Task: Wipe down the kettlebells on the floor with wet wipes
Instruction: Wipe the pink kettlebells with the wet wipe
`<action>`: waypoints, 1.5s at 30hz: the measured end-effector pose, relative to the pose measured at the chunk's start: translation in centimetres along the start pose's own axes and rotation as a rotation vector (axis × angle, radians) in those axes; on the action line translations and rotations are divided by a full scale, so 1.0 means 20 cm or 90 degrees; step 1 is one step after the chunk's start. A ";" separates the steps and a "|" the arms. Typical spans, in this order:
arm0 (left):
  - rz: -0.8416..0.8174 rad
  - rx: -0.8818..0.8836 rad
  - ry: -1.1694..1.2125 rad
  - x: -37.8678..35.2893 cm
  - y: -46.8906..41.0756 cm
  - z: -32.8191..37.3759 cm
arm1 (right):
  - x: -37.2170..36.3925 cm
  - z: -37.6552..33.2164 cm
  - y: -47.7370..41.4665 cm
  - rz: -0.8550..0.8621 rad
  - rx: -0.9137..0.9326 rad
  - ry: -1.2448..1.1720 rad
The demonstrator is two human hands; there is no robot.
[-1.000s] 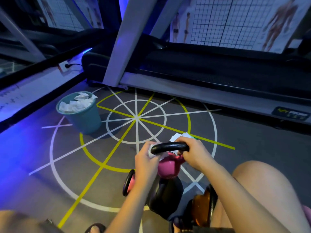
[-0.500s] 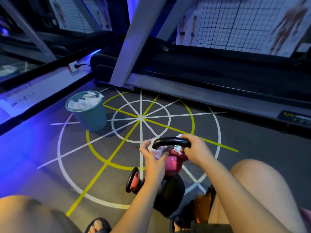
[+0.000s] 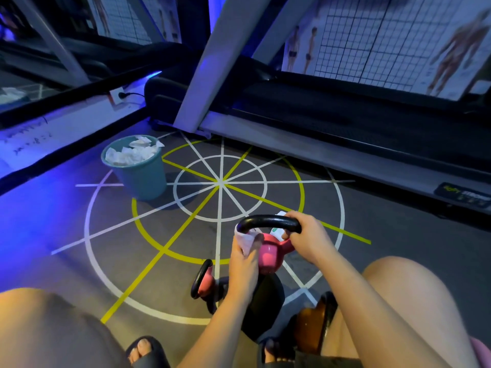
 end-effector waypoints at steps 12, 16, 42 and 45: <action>0.093 -0.204 -0.191 0.11 -0.02 0.21 | -0.03 0.00 0.00 -0.021 0.034 0.056; 0.120 -0.134 -0.119 0.13 -0.06 0.12 | -0.05 -0.03 -0.02 -0.005 0.045 0.092; 0.025 -0.098 -0.211 0.15 -0.06 0.15 | -0.06 -0.06 -0.04 -0.013 0.050 0.112; -0.042 -0.011 -0.115 0.09 -0.03 0.06 | -0.07 -0.08 -0.05 -0.011 0.048 0.137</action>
Point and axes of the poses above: each hand's wrist, its own y-axis away from the middle knuckle, its own x-axis out of the back of the hand, z = x × y, the point moved 6 cm from there along -y, towards the middle knuckle, and after that the axes turned 9 degrees about -y, right-handed, at the moved point
